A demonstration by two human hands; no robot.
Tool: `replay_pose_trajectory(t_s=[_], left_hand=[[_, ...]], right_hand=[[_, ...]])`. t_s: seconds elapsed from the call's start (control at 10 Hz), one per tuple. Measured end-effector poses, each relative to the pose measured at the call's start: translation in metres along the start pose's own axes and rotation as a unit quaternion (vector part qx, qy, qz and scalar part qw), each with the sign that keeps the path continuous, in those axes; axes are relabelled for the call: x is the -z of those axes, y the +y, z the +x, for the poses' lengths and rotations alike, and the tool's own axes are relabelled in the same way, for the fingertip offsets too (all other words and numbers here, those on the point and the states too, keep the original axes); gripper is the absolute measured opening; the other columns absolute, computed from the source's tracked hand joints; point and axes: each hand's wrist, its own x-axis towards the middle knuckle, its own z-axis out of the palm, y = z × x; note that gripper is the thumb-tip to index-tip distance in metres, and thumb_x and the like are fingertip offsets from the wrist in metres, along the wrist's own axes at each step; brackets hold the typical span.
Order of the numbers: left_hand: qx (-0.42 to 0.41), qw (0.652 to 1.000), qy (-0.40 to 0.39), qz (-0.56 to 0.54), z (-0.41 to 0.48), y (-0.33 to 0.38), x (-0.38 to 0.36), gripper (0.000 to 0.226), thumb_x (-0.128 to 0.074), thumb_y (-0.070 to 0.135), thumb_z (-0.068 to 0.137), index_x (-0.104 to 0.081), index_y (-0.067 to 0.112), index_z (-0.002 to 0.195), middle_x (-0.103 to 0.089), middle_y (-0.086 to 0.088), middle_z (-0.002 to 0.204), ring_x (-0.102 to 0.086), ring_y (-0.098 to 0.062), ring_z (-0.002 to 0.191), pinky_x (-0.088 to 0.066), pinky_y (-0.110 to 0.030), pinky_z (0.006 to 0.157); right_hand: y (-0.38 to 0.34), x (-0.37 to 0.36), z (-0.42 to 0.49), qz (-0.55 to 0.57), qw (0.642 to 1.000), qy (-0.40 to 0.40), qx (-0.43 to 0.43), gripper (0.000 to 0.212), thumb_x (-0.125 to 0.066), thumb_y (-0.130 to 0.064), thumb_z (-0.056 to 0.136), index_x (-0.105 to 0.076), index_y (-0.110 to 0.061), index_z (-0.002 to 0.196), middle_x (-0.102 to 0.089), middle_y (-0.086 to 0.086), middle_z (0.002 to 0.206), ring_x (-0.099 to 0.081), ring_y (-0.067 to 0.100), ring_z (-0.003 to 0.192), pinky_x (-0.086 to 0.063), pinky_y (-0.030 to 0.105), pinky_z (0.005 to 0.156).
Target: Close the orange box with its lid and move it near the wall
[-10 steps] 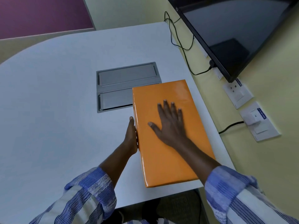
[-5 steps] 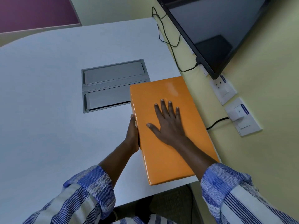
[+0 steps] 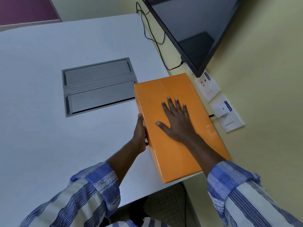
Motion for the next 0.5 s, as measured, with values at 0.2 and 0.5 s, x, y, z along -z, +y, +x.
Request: replay_pose_trajectory(t_s=[0.2, 0.5], left_hand=[[-0.001, 1.0, -0.011, 0.018, -0.003, 0.001, -0.003, 0.068, -0.023, 0.085, 0.087, -0.053, 0.04, 0.128, -0.062, 0.001, 0.123, -0.06, -0.022, 0.11, -0.046, -0.053, 0.102], [-0.074, 0.992, 0.0, 0.102, -0.024, 0.003, 0.041, 0.077, -0.019, 0.074, 0.097, -0.019, 0.031, 0.16, -0.023, -0.006, 0.168, -0.024, -0.032, 0.153, -0.023, -0.056, 0.119]], right_hand=[[0.002, 0.004, -0.002, -0.001, 1.0, -0.001, -0.006, 0.086, -0.03, -0.072, 0.095, -0.007, -0.022, 0.162, 0.003, 0.006, 0.171, 0.006, 0.031, 0.157, -0.004, 0.059, 0.124], [-0.057, 0.008, 0.01, 0.037, 0.997, 0.066, -0.025, 0.073, -0.042, -0.061, 0.098, -0.038, -0.013, 0.154, -0.026, 0.016, 0.166, -0.015, 0.034, 0.156, -0.013, 0.055, 0.125]])
